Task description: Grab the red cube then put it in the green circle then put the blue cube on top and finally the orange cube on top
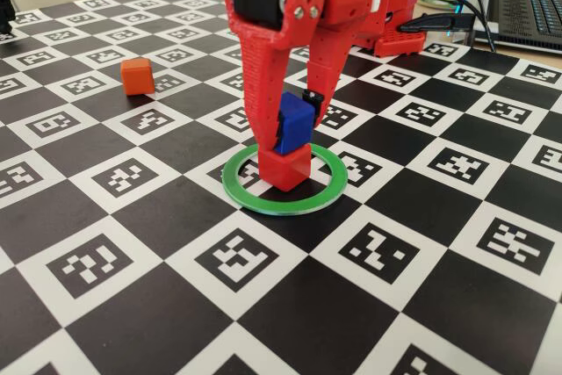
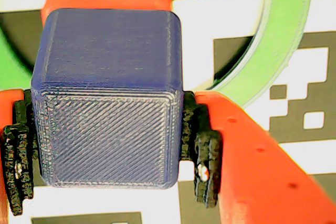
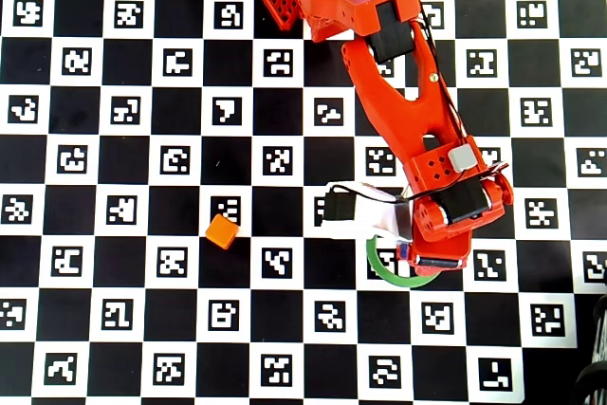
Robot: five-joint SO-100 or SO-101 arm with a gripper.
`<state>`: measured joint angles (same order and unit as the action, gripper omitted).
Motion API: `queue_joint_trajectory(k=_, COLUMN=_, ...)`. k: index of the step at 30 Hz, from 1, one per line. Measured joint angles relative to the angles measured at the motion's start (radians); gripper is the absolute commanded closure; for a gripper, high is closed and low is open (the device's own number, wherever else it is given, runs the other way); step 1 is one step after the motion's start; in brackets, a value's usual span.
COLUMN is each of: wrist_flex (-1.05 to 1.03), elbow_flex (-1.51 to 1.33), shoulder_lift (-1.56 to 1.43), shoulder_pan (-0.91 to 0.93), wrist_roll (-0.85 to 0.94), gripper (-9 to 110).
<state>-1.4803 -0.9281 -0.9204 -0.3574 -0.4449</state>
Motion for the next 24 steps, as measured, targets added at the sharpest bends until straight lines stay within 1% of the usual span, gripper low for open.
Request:
queue_joint_trajectory(k=2, wrist_flex=0.002, elbow_flex=-0.002, shoulder_lift=0.0, shoulder_pan=0.0, wrist_roll=0.0, gripper=92)
queue_joint_trajectory(k=4, wrist_flex=0.002, elbow_flex=-0.002, shoulder_lift=0.0, shoulder_pan=0.0, wrist_roll=-0.003, gripper=90)
queue_joint_trajectory(k=11, wrist_flex=0.002, elbow_flex=-0.003, shoulder_lift=0.0, shoulder_pan=0.0, wrist_roll=-0.031, gripper=64)
queue_joint_trajectory(k=14, wrist_flex=-0.011, elbow_flex=-0.003, shoulder_lift=0.0, shoulder_pan=0.0, wrist_roll=-0.044, gripper=54)
queue_joint_trajectory(k=19, wrist_flex=-0.055, elbow_flex=-0.002, shoulder_lift=0.0, shoulder_pan=0.0, wrist_roll=-0.058, gripper=48)
queue_joint_trajectory(k=24, wrist_flex=-0.144, elbow_flex=0.058, shoulder_lift=0.0, shoulder_pan=0.0, wrist_roll=-0.046, gripper=50)
